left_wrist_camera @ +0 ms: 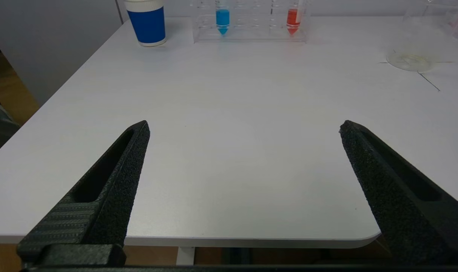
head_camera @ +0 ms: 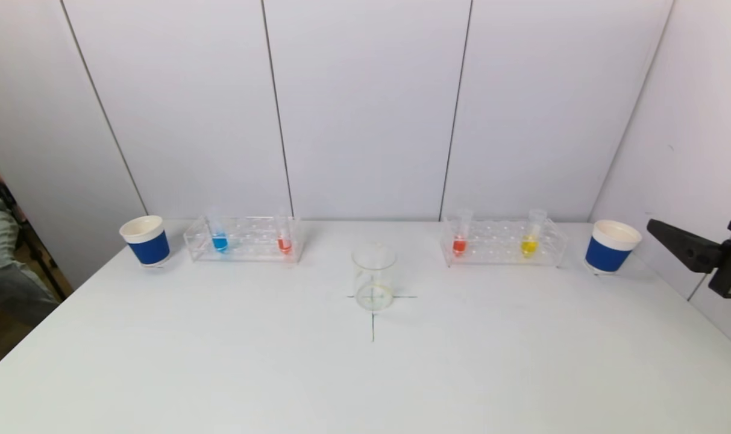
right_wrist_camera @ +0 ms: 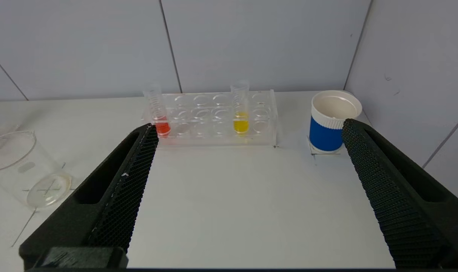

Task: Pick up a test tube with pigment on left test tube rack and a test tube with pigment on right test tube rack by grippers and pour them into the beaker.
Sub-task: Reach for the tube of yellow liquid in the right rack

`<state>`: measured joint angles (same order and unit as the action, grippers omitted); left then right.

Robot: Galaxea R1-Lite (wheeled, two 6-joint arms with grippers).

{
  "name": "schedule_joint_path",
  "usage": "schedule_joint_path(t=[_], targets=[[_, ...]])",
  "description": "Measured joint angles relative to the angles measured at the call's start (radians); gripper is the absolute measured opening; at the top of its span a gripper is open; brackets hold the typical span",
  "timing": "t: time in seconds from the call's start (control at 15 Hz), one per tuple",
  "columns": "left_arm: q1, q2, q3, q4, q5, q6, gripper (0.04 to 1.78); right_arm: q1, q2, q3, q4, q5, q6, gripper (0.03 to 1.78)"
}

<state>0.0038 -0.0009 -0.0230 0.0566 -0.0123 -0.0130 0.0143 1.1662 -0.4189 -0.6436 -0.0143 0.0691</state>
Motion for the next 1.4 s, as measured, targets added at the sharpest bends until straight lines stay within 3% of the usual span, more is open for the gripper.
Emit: schedule_joint_path(t=[0.87,1.4], targets=[[0.0,0.0,0.0,0.0,0.0,0.0,1.76,0.006,0.813,0.007,-0.84,-0.004,0.0,1.76],[0.0,0.0,0.0,0.0,0.0,0.0,1.76,0.008,1.036,-0.142,-0.877,-0.01,0.0,1.76]])
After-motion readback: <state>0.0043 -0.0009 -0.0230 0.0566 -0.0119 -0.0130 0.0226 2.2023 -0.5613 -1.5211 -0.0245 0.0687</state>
